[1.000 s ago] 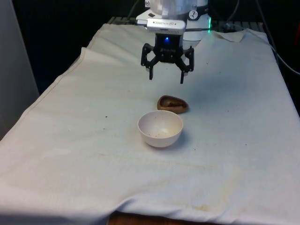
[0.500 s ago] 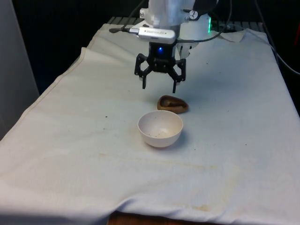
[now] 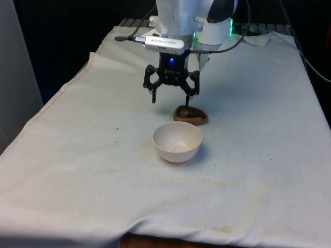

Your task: Pour the coffee beans from the cup into the bowl.

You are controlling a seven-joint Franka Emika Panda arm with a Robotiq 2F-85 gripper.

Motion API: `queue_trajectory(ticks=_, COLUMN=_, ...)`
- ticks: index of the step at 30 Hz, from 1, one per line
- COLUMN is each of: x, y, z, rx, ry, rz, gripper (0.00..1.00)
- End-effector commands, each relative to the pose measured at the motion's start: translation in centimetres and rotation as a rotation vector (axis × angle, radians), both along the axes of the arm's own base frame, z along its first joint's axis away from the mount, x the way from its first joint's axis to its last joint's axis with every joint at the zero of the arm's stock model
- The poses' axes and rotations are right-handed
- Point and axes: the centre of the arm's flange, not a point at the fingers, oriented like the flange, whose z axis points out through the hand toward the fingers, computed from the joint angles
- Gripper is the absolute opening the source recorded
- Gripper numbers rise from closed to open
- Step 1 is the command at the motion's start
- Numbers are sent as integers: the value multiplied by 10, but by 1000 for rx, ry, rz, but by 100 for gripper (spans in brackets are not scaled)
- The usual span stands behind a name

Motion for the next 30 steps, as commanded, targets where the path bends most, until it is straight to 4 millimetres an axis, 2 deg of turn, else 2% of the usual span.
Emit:
queue_trajectory(ticks=1, x=0, y=1, z=-1, rx=11, ry=-4, rz=0, gripper=100)
queue_trajectory(ticks=20, x=6, y=-16, z=-8, rx=83, ry=-17, rz=-19, gripper=100)
queue_trajectory(ticks=30, x=6, y=-12, z=-18, rx=104, ry=-13, rz=-16, gripper=100)
